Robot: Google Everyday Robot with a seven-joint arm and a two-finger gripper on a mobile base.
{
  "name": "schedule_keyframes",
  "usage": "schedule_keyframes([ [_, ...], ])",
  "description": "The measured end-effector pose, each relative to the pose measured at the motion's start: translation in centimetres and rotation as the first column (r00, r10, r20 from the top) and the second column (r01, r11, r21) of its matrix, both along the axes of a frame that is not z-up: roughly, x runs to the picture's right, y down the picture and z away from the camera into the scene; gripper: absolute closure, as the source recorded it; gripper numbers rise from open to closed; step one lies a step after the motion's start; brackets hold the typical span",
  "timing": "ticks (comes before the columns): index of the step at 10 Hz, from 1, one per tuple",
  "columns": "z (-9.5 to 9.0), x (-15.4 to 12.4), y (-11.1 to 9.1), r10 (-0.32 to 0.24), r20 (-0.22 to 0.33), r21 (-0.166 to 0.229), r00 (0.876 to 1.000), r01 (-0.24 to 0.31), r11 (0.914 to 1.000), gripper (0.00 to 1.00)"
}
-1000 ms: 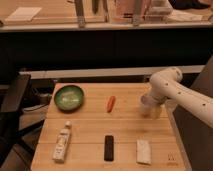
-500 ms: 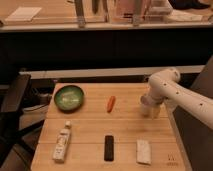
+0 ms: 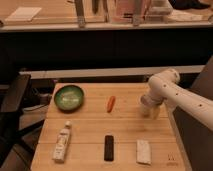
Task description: Place the ceramic cup in the ceramic bowl
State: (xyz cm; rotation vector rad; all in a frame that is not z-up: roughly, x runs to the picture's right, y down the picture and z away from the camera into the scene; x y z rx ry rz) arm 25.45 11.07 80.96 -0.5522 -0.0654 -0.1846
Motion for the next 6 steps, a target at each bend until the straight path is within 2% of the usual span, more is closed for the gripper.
schedule_keyframes([
  [3,0.04,-0.34,0.33,-0.001,0.01,0.004,1.0,0.001,1.0,0.35],
  [6,0.07,-0.67,0.6,-0.004,0.018,0.007,1.0,0.004,1.0,0.37],
])
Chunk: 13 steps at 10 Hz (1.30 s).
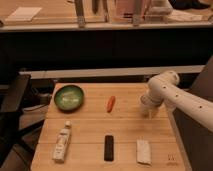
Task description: Place the ceramic cup in the ceramic bowl
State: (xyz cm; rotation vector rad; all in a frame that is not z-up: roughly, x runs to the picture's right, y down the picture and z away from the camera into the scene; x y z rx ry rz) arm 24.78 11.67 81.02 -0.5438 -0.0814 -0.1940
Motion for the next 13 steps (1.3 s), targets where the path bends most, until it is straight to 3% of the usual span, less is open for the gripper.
schedule_keyframes([
  [2,0.0,-0.4,0.2,-0.005,0.006,0.001,1.0,0.005,1.0,0.44],
  [10,0.5,-1.9,0.6,-0.042,0.027,0.003,0.999,0.042,0.9991,0.51],
  [13,0.5,-2.3,0.4,-0.054,0.03,0.005,0.998,0.054,0.9985,0.61],
])
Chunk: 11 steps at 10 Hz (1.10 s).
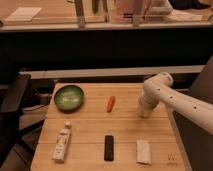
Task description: Place the ceramic cup in the ceramic bowl
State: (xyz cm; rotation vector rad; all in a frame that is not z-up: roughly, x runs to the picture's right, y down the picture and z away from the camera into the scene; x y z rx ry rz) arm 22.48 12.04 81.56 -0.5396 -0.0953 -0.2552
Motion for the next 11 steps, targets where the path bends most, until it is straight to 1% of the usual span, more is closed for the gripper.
schedule_keyframes([
  [2,0.1,-1.4,-0.6,-0.016,0.007,0.001,1.0,0.016,0.9999,0.72],
  [3,0.2,-1.5,-0.8,-0.022,0.006,0.004,1.0,0.021,0.9998,0.72],
  [4,0.1,-1.5,-0.9,-0.029,0.004,0.004,1.0,0.029,0.9996,0.74],
  [5,-0.2,-2.2,-1.5,-0.045,0.005,0.004,0.999,0.045,0.999,0.84],
  [6,-0.9,-3.4,-2.5,-0.061,0.012,0.007,0.998,0.061,0.9981,0.94],
  [7,-1.3,-4.4,-3.1,-0.07,0.02,0.005,0.997,0.07,0.9976,0.98],
  [9,-1.2,-5.7,-3.9,-0.089,0.025,0.011,0.996,0.089,0.996,0.98],
  [11,-1.3,-5.8,-4.3,-0.105,0.027,0.016,0.994,0.105,0.9944,0.98],
])
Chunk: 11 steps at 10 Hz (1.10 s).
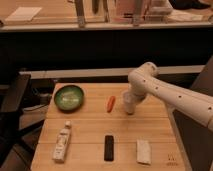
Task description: Place the ceramic cup in the ceramic bowl
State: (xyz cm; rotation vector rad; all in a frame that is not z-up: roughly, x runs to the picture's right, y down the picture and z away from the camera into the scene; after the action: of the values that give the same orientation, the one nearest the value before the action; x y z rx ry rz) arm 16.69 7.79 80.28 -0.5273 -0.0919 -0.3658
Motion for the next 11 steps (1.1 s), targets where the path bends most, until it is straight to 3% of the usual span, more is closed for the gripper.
schedule_keyframes([
  [3,-0.3,-3.3,-1.3,-0.036,0.017,0.007,0.999,0.036,0.9993,0.98],
  [7,-0.3,-4.8,-2.5,-0.075,0.03,0.012,0.997,0.075,0.9971,0.98],
  [11,-0.4,-9.0,-4.1,-0.123,0.051,0.024,0.991,0.122,0.9922,0.98],
])
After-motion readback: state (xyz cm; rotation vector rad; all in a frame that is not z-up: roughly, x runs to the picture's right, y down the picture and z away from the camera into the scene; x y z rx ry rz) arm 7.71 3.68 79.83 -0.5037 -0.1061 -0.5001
